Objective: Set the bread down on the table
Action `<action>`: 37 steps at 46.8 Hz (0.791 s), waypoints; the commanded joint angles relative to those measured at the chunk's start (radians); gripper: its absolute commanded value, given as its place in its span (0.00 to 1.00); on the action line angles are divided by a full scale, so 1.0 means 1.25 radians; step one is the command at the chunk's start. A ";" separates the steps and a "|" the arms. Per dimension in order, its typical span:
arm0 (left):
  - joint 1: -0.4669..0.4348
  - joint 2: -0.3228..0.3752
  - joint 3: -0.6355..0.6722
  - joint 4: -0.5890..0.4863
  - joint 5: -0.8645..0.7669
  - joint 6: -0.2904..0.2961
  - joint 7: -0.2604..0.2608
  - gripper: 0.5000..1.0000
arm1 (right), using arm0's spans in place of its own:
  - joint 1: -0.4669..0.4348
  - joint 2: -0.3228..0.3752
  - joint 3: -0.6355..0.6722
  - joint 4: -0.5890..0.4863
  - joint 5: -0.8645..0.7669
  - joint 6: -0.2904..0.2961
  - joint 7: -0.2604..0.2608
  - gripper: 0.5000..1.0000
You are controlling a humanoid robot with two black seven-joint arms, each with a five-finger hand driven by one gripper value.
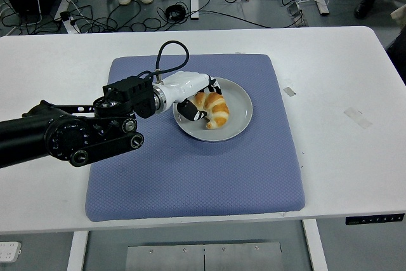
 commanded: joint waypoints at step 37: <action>-0.034 0.166 -0.015 0.000 -0.019 0.023 0.000 0.04 | 0.000 0.000 0.000 0.000 0.000 0.000 0.000 1.00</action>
